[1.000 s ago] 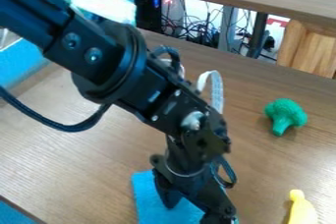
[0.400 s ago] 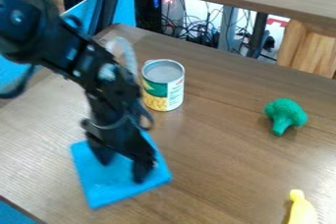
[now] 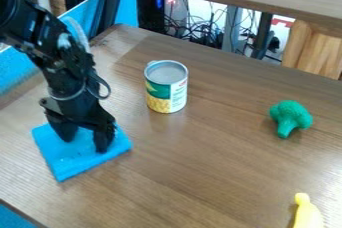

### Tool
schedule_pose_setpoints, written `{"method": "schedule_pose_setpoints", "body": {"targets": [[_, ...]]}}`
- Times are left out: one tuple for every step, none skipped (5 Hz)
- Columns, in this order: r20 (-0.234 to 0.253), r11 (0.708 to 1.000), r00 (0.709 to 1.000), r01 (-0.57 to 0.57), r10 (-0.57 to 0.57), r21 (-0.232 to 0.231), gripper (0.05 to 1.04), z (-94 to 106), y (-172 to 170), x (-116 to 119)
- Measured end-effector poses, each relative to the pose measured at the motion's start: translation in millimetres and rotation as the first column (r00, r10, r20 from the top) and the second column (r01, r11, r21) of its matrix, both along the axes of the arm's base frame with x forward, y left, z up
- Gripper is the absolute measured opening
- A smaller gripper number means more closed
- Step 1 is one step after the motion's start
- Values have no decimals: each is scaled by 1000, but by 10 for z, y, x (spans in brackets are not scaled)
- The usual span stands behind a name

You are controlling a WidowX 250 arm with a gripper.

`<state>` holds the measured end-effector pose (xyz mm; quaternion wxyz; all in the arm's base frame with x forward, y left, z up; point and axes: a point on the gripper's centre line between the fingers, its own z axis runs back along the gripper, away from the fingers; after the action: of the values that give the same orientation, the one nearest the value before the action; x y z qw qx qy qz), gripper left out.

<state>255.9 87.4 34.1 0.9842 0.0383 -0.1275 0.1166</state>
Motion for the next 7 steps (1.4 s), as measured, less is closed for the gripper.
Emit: {"method": "schedule_pose_setpoints", "body": {"targets": [[12, 998, 998, -63, 63, 1, 1000, 23, 278, 68], [-4, 997, 997, -80, 79, -18, 1000, -27, 310, 89], [-3, 999, 999, -49, 49, -8, 1001, -48, 195, 85], [-12, 999, 999, 43, -43, -17, 1001, -46, -196, 11], [-15, 990, 990, 140, -141, -26, 1001, -5, -594, -63], [15, 976, 976, 216, -216, -25, 1000, 142, -957, -111], [12, 962, 962, 274, -274, -3, 1000, 152, -1215, -168]]}}
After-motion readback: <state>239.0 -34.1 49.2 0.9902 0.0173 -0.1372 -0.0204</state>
